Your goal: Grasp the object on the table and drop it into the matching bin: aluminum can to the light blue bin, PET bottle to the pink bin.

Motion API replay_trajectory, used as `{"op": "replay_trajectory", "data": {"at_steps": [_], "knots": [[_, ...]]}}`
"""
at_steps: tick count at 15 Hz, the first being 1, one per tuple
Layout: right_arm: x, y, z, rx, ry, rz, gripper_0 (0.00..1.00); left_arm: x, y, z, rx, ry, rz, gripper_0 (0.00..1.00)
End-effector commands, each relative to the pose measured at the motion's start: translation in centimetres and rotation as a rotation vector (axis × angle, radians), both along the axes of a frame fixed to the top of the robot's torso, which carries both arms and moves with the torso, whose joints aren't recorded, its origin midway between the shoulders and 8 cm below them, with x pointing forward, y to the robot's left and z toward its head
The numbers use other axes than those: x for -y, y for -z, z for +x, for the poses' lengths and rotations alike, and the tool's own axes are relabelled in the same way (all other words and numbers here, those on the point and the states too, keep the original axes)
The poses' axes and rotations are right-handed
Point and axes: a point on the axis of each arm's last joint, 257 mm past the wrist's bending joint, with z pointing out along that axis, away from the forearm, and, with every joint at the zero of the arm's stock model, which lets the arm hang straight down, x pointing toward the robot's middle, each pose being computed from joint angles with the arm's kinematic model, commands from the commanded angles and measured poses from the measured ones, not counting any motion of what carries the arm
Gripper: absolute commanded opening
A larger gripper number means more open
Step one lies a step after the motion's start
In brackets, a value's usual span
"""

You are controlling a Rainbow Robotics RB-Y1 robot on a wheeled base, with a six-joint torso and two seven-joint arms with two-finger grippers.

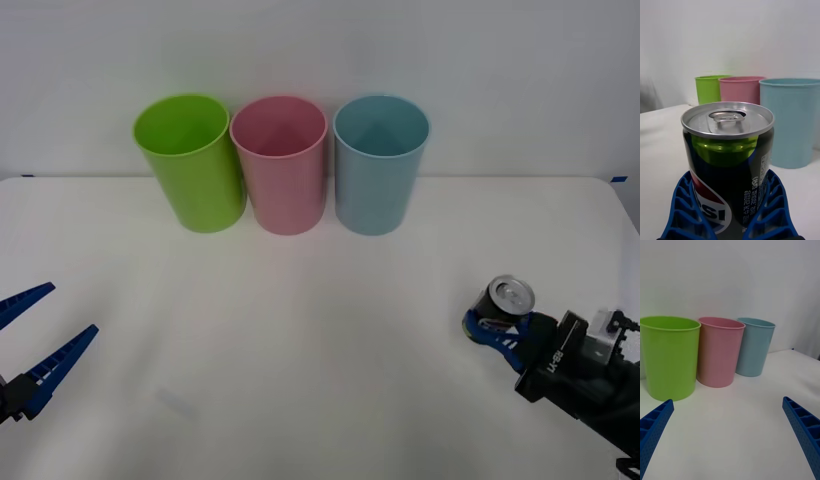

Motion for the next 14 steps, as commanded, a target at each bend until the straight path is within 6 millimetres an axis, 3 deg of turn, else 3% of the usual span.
{"op": "replay_trajectory", "data": {"at_steps": [1,6,14], "knots": [[-1.1,-3.4,1.3,0.004,0.019,0.03,0.0,0.0,0.0,0.0,0.0,0.0,0.0,1.0],[-2.0,-8.9,4.0,0.018,0.055,0.093,0.0,0.0,0.0,0.0,0.0,0.0,0.0,1.0],[-4.6,-15.5,11.5,0.048,0.154,0.168,0.0,0.0,0.0,0.0,0.0,0.0,0.0,1.0]]}}
